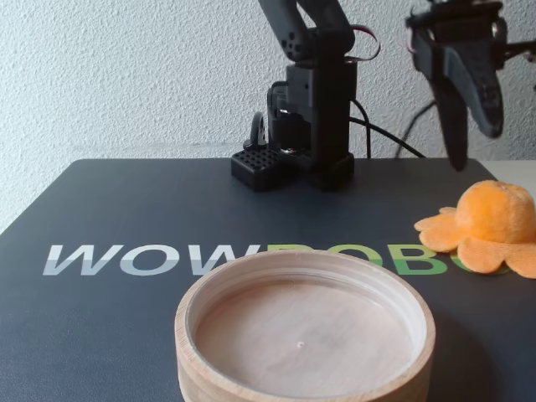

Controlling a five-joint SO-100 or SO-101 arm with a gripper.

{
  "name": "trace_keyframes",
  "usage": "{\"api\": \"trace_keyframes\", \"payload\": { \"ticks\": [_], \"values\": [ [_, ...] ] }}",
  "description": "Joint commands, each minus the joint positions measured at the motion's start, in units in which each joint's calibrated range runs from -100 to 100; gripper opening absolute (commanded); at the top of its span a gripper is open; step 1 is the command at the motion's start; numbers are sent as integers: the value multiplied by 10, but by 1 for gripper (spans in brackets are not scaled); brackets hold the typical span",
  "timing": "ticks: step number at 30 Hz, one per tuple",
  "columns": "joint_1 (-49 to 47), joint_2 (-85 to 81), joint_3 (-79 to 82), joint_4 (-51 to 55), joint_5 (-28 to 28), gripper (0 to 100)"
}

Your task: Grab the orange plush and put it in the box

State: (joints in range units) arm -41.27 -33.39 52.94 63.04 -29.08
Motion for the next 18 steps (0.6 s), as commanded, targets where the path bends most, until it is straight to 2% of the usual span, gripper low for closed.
{"api": "trace_keyframes", "payload": {
  "ticks": [1, 9, 16, 17, 18],
  "values": [
    [-67, 1, 33, -68, -69, 57],
    [-164, 2, 139, -205, -175, 56],
    [-143, 2, 192, -290, -180, 56],
    [-134, 2, 192, -286, -180, 52],
    [-119, 2, 192, -282, -178, 43]
  ]
}}
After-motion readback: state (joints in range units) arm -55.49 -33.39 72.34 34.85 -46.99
